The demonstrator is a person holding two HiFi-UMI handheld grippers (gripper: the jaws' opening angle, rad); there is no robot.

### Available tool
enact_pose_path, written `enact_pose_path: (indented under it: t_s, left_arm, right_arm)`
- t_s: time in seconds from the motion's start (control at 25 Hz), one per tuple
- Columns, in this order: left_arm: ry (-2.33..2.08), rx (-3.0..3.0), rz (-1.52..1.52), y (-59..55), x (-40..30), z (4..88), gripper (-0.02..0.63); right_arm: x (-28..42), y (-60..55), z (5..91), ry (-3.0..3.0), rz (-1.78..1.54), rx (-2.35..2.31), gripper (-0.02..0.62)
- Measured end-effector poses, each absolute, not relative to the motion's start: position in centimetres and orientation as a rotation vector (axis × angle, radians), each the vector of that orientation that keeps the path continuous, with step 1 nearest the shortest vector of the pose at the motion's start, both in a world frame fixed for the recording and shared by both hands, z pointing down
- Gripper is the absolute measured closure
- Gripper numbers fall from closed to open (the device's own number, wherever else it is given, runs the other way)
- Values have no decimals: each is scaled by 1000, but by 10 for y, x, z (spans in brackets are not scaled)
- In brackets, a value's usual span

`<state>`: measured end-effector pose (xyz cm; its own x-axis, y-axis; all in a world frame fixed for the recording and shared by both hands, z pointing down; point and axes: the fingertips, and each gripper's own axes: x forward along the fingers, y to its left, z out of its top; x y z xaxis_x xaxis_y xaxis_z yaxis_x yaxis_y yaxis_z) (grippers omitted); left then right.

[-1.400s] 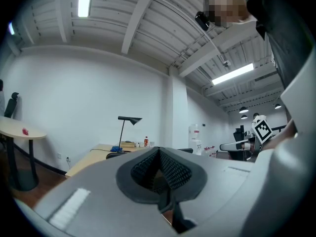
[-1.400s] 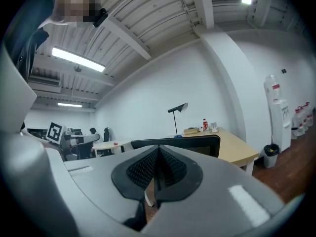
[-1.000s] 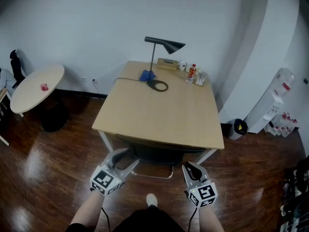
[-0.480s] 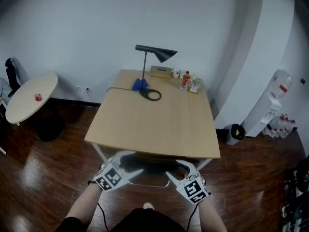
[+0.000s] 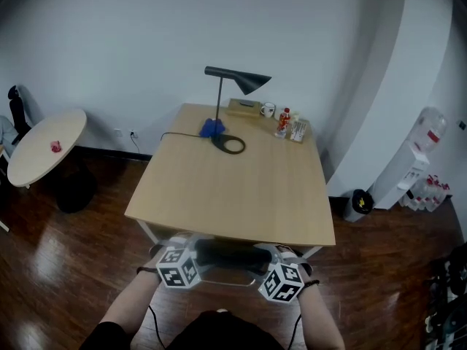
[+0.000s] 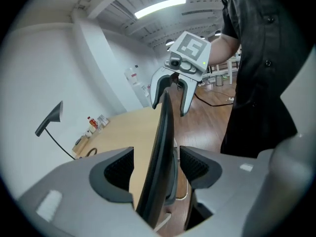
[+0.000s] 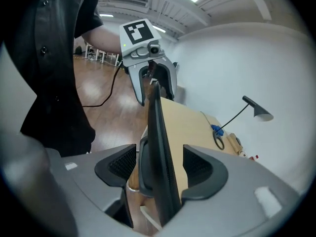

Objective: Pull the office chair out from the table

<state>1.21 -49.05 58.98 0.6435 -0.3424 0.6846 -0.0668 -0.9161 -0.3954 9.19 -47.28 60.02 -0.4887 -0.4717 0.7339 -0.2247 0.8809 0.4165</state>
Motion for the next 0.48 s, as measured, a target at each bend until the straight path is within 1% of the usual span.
enact_pose_path:
  t_s: [0.04, 0.12, 0.32, 0.48]
  left_arm:
    - [311, -2504, -1193, -492, 11, 596, 334]
    - [282, -2458, -1255, -494, 10, 608, 334]
    - [258, -2388, -1315, -500, 10, 622, 334]
    - [217, -2320, -1378, -500, 7, 630, 334]
  right_arm:
    - [92, -474, 605, -2076, -332, 485, 286]
    - [95, -478, 613, -2037, -350, 460, 318]
    - [102, -484, 633, -1945, -340, 385, 322]
    - [105, -488, 638, -1896, -336, 382, 408]
